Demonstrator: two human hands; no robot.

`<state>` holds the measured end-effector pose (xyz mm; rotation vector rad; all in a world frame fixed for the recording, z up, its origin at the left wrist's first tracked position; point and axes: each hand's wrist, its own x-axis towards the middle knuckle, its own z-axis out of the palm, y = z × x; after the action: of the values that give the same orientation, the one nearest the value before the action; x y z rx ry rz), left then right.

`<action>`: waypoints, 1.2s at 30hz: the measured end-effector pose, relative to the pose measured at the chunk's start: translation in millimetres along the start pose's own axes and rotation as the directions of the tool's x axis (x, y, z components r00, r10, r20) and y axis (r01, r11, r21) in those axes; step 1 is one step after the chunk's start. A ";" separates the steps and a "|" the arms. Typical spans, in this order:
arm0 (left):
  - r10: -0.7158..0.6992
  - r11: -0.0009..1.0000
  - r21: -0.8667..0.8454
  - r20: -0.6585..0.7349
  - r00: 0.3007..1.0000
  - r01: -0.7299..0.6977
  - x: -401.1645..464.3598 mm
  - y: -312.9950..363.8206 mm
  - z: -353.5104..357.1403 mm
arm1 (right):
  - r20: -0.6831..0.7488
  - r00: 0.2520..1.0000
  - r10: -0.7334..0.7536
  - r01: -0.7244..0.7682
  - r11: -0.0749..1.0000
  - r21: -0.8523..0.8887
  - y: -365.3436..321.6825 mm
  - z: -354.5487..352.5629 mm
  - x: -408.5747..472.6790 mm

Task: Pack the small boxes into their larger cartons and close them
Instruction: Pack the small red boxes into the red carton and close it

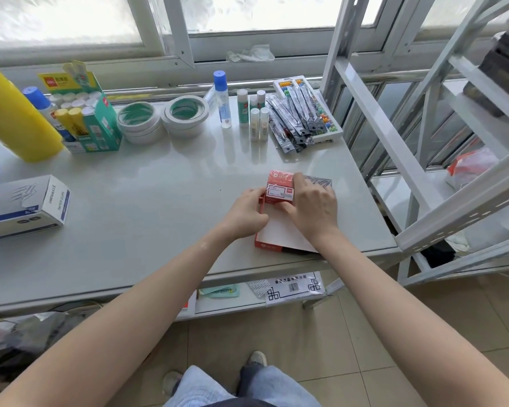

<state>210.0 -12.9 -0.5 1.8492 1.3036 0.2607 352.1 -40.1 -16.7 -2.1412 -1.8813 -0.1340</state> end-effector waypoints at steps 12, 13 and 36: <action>0.005 0.999 -0.032 -0.127 0.992 -0.009 6.0 -1.5 6.5 | 0.284 0.954 0.095 -0.243 0.800 0.549 -7.5 -16.1 -8.7; 0.008 0.999 -0.033 -0.139 0.990 -0.013 6.5 -2.0 5.9 | 0.297 0.950 0.093 -0.250 0.794 0.553 -6.7 -15.8 -8.1; -0.084 0.994 -0.089 -0.351 0.933 0.057 -33.2 -42.2 -47.9 | 0.386 0.893 0.233 -0.419 0.745 0.519 -40.9 -26.1 -2.1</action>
<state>138.6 -12.2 8.4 1.7371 1.5756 0.6212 314.7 -44.8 13.9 -2.0513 -1.3619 0.7972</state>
